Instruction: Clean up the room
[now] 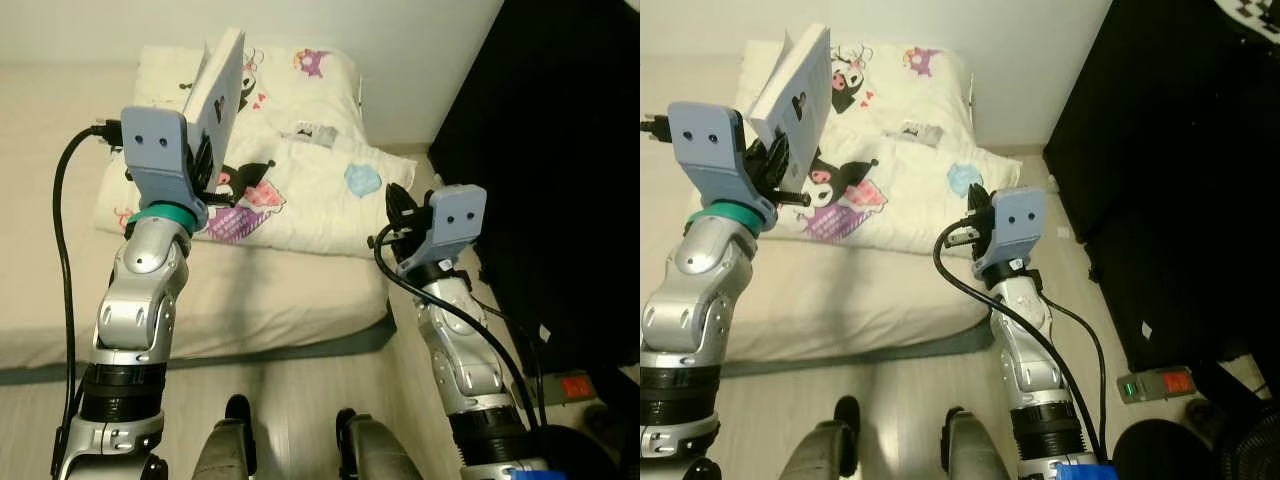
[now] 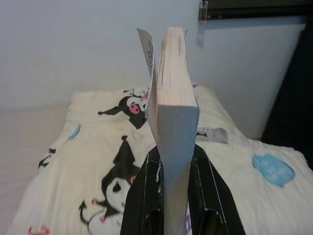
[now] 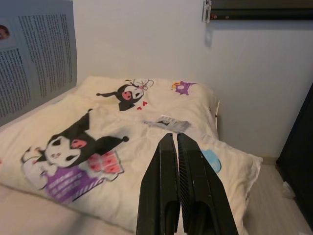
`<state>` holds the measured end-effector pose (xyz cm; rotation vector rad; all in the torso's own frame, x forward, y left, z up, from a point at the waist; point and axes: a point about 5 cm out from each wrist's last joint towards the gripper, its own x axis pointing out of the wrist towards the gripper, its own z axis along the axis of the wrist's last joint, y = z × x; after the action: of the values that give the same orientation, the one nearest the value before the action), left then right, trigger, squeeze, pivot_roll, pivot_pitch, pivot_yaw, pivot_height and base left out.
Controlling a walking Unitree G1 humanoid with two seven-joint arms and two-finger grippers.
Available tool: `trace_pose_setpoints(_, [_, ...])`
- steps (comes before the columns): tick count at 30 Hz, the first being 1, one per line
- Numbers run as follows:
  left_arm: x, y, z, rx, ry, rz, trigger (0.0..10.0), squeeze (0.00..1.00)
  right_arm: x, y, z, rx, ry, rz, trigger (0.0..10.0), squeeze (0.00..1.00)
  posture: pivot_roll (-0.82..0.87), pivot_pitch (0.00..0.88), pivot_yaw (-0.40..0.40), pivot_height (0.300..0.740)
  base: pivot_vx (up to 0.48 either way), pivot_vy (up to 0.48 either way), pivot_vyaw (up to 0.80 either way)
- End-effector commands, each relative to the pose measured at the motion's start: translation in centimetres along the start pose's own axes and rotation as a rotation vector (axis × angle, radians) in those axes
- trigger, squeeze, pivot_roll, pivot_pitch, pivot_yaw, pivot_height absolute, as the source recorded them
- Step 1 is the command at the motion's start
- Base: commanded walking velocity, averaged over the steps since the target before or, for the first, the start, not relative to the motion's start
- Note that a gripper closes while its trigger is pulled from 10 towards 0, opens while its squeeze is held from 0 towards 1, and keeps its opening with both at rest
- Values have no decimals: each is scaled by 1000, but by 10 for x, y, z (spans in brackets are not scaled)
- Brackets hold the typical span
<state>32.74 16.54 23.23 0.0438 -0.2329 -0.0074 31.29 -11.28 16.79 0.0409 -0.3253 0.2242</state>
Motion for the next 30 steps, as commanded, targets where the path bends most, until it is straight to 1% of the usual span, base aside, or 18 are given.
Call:
trace_pose_setpoints(1, [-2,1,2,11,-29,1,10000,0,-3,0,-5,3,14,3,10000,0,-59,96,13,740,-435,0,0])
trace_pose_setpoints(20, [-2,1,3,14,-33,4,10000,0,-3,3,-4,20,0,14,10000,0,-57,100,15,740,-424,0,0])
trace_pose_setpoints(24, [-2,1,3,30,-38,2,10000,0,-2,3,-5,4,15,18,10000,0,-57,102,15,740,0,0,0])
trace_pose_setpoints(26, [-2,0,4,33,-38,0,10000,0,-2,3,-5,7,11,21,10000,0,-57,102,15,740,0,0,438])
trace_pose_setpoints(28, [-2,-1,4,38,-42,-8,10000,0,-2,2,-5,-19,15,22,10000,0,-58,102,14,740,240,0,744])
trace_pose_setpoints(30, [-2,-1,4,41,-45,-10,10000,0,-2,3,-5,-25,14,24,10000,0,-58,102,14,740,392,0,750])
